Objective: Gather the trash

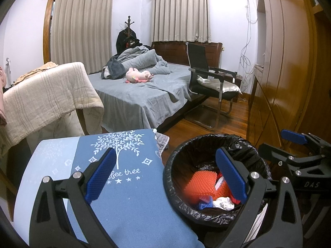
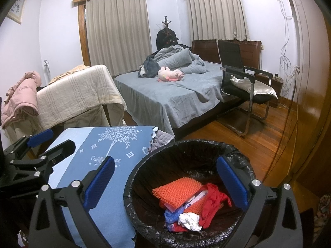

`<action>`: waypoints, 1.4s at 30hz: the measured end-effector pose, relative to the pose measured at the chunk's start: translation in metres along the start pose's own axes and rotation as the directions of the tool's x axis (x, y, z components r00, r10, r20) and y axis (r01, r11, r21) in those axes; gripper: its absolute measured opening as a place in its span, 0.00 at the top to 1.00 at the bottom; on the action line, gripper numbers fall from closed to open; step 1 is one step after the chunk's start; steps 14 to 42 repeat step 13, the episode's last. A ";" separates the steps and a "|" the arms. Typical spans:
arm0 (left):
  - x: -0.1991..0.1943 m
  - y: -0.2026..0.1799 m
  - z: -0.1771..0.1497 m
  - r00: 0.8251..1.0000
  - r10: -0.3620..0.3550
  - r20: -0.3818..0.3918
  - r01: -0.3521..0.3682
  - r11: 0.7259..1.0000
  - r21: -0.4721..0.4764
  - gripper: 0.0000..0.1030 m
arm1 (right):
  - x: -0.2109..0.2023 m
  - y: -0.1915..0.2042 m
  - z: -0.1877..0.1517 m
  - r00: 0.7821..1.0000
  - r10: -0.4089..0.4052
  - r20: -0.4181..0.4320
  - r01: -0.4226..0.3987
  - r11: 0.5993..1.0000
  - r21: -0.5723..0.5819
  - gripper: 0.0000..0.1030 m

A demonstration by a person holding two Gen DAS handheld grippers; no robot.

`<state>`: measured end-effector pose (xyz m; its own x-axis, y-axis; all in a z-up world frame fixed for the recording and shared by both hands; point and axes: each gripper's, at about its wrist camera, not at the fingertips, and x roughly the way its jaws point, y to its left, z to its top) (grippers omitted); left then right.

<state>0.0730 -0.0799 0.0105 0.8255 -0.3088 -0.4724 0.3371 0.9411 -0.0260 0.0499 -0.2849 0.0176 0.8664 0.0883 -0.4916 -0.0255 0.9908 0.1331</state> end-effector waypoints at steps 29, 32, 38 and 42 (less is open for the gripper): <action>-0.006 0.003 -0.001 1.000 0.000 -0.010 0.000 1.000 -0.002 0.09 | -0.002 0.002 -0.001 1.000 0.002 -0.003 -0.002 1.000 0.001 0.06; -0.006 0.003 -0.001 1.000 0.000 -0.010 0.000 1.000 -0.002 0.09 | -0.002 0.002 -0.001 1.000 0.002 -0.003 -0.002 1.000 0.001 0.06; -0.006 0.003 -0.001 1.000 0.000 -0.010 0.000 1.000 -0.002 0.09 | -0.002 0.002 -0.001 1.000 0.002 -0.003 -0.002 1.000 0.001 0.06; -0.006 0.003 -0.001 1.000 0.000 -0.010 0.000 1.000 -0.002 0.09 | -0.002 0.002 -0.001 1.000 0.002 -0.003 -0.002 1.000 0.001 0.06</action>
